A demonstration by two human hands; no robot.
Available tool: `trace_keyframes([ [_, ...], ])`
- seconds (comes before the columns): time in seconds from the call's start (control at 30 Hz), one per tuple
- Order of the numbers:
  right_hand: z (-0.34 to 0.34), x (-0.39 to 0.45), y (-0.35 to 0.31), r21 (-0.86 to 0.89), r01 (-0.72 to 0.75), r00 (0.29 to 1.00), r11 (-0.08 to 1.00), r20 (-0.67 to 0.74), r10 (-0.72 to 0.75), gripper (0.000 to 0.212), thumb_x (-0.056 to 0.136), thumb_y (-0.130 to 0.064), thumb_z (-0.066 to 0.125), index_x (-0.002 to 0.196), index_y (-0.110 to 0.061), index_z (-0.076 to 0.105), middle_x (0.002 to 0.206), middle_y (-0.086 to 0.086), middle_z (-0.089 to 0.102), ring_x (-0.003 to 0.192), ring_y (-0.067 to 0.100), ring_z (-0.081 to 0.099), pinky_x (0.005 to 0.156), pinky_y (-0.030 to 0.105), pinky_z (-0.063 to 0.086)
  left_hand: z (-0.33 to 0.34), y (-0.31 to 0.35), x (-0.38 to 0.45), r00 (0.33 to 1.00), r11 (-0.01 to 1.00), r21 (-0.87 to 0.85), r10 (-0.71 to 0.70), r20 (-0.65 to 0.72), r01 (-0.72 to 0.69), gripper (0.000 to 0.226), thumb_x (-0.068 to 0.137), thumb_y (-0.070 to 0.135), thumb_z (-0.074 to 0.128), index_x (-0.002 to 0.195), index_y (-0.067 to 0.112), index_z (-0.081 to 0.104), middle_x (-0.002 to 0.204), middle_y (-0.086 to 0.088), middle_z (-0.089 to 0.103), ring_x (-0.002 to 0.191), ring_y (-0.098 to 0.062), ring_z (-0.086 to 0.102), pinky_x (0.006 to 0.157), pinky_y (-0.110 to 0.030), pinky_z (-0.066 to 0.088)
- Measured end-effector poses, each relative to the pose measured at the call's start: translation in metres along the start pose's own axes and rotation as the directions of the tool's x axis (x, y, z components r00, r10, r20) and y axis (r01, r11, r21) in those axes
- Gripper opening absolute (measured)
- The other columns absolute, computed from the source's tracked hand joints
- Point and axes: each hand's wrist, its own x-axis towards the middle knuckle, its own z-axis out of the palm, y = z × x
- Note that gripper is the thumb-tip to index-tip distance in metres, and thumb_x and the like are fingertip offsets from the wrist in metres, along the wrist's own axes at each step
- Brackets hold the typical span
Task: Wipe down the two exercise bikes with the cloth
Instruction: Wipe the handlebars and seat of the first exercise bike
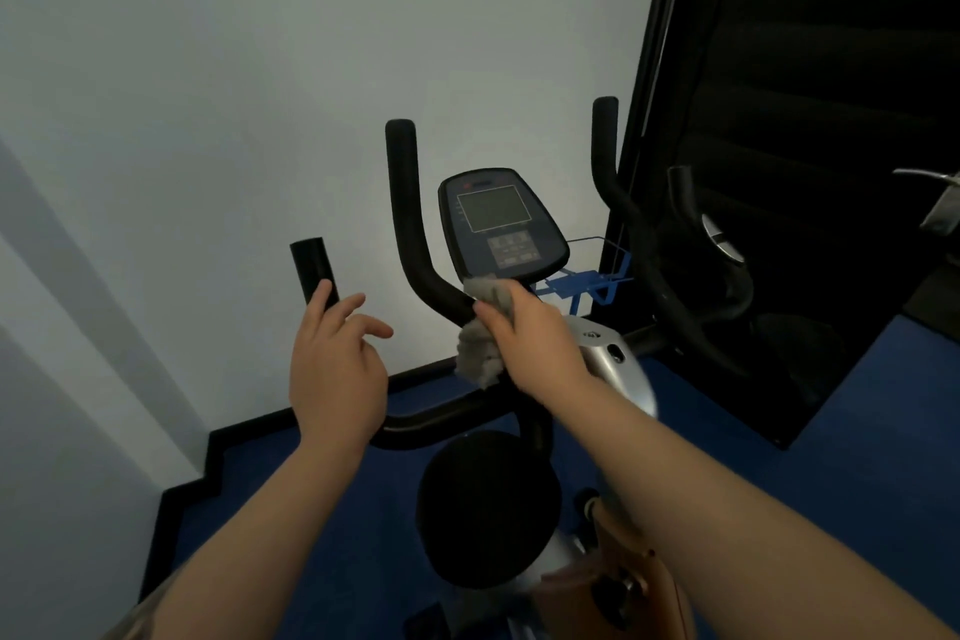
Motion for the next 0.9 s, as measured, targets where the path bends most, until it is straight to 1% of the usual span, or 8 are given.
trace_keyframes([
  [0.07,0.000,0.009,-0.007,-0.017,-0.062,0.997,0.998,0.039,0.062,0.028,0.099,-0.038,0.050,0.126,-0.029,0.056,0.105,-0.006,0.066,0.094,0.005,0.062,0.080,0.017,0.050,0.000,0.000,0.000,1.000,1.000,0.001,0.001,0.004,-0.001,0.034,0.090,-0.010,0.044,0.088,0.012,0.070,0.134,-0.006,0.058,0.147,-0.016,0.021,0.116,-0.034,0.026],
  [0.17,-0.002,-0.022,0.007,-0.140,0.030,0.996,0.990,0.082,-0.018,0.048,0.096,-0.046,0.050,0.141,-0.033,0.040,0.124,-0.006,0.060,0.110,0.011,0.057,0.094,0.036,0.048,0.001,-0.003,-0.001,1.000,1.000,-0.017,-0.005,-0.010,0.004,0.036,0.090,-0.010,0.043,0.086,0.013,0.070,0.134,-0.005,0.058,0.147,-0.014,0.021,0.114,-0.031,0.027],
  [0.27,-0.005,-0.038,0.013,-0.173,0.080,0.993,0.982,0.100,-0.063,0.064,0.092,-0.050,0.054,0.148,-0.037,0.026,0.139,-0.008,0.048,0.120,0.011,0.050,0.095,0.033,0.043,0.002,-0.003,0.000,0.999,0.999,-0.041,-0.016,-0.028,0.015,0.037,0.090,-0.010,0.043,0.084,0.015,0.070,0.133,-0.003,0.059,0.146,-0.013,0.022,0.112,-0.029,0.028],
  [0.4,0.001,0.005,-0.005,-0.239,0.004,0.990,0.971,0.138,0.030,0.037,0.097,-0.042,0.052,0.130,-0.025,0.052,0.116,-0.002,0.064,0.107,0.017,0.059,0.086,0.031,0.045,0.002,-0.004,0.001,1.000,0.999,-0.046,-0.019,-0.020,0.019,0.036,0.089,-0.009,0.044,0.084,0.015,0.070,0.131,-0.002,0.060,0.145,-0.013,0.022,0.112,-0.033,0.030],
  [0.47,0.003,0.004,-0.008,-0.136,-0.023,0.994,0.990,0.103,0.037,0.032,0.097,-0.042,0.052,0.123,-0.025,0.058,0.109,-0.002,0.067,0.102,0.016,0.062,0.089,0.035,0.049,0.001,-0.004,0.002,1.000,0.998,-0.064,-0.014,-0.019,0.013,0.036,0.089,-0.010,0.043,0.084,0.014,0.070,0.129,-0.003,0.060,0.145,-0.013,0.023,0.112,-0.033,0.030],
  [0.63,-0.006,-0.037,0.006,-0.037,0.042,0.999,0.998,0.035,-0.041,0.049,0.095,-0.033,0.058,0.143,-0.031,0.045,0.134,-0.006,0.056,0.118,0.008,0.053,0.102,0.030,0.043,-0.002,0.000,-0.001,1.000,0.997,-0.071,-0.021,-0.007,0.020,0.036,0.090,-0.010,0.042,0.085,0.013,0.070,0.132,-0.002,0.059,0.146,-0.011,0.021,0.108,-0.024,0.026],
  [0.73,-0.008,-0.068,0.016,0.055,0.065,0.998,0.996,0.023,-0.066,0.054,0.096,-0.024,0.058,0.146,-0.033,0.039,0.151,-0.015,0.037,0.132,0.002,0.040,0.109,0.023,0.035,-0.004,0.002,-0.002,1.000,1.000,-0.024,-0.010,0.025,0.011,0.035,0.091,-0.009,0.043,0.089,0.011,0.071,0.136,-0.006,0.056,0.147,-0.016,0.020,0.116,-0.032,0.023],
  [0.9,-0.003,-0.098,0.028,0.233,0.073,0.997,0.970,-0.016,-0.071,0.051,0.096,-0.019,0.058,0.135,-0.048,0.041,0.145,-0.038,0.028,0.132,-0.022,0.022,0.113,0.009,0.016,-0.003,0.003,-0.019,0.996,0.992,0.109,0.051,0.069,-0.059,0.029,0.087,-0.008,0.051,0.096,0.009,0.073,0.139,-0.012,0.054,0.147,-0.030,0.019,0.119,-0.051,0.016],
])
